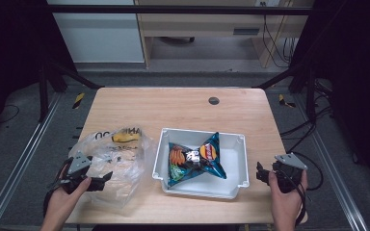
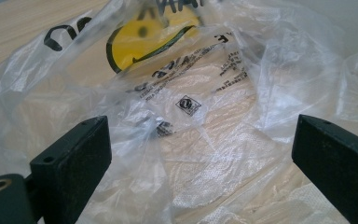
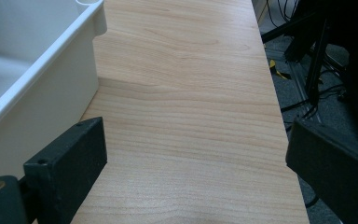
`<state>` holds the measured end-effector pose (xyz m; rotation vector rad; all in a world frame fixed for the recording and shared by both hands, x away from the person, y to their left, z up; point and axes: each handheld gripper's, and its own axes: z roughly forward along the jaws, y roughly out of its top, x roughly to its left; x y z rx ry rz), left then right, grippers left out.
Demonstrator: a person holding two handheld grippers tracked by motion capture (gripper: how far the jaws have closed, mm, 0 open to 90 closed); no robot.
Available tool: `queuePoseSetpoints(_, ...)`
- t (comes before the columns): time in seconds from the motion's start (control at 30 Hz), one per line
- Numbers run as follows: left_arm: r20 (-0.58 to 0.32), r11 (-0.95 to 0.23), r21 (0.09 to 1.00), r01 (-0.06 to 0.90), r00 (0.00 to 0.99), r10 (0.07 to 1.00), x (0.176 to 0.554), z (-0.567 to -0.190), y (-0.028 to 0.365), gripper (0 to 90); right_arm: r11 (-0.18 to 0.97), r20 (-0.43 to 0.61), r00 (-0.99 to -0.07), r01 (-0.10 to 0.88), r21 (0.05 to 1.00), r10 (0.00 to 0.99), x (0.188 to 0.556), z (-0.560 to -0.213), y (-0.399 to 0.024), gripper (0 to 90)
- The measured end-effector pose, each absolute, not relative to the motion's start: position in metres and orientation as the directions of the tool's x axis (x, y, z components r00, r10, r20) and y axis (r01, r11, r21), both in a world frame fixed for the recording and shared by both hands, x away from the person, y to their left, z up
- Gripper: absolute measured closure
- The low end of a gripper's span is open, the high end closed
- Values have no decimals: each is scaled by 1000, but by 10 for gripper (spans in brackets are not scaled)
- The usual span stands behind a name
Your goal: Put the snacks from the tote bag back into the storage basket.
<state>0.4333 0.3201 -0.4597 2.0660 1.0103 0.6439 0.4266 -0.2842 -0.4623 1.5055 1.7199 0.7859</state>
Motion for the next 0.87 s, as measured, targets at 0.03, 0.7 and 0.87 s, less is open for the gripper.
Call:
queuePoseSetpoints(0.03,114,-420,789,449,564,818,433,-461,321,45,133,-113,-70,561,817,991,426,-462,-284,56)
queuePoseSetpoints(0.7,141,-501,710,495,598,789,423,-469,319,62,139,-121,-70,567,812,990,427,-463,-284,56)
queuePoseSetpoints(0.87,157,-524,693,495,606,780,419,-469,314,61,142,-119,-78,569,810,990,427,-463,-283,55)
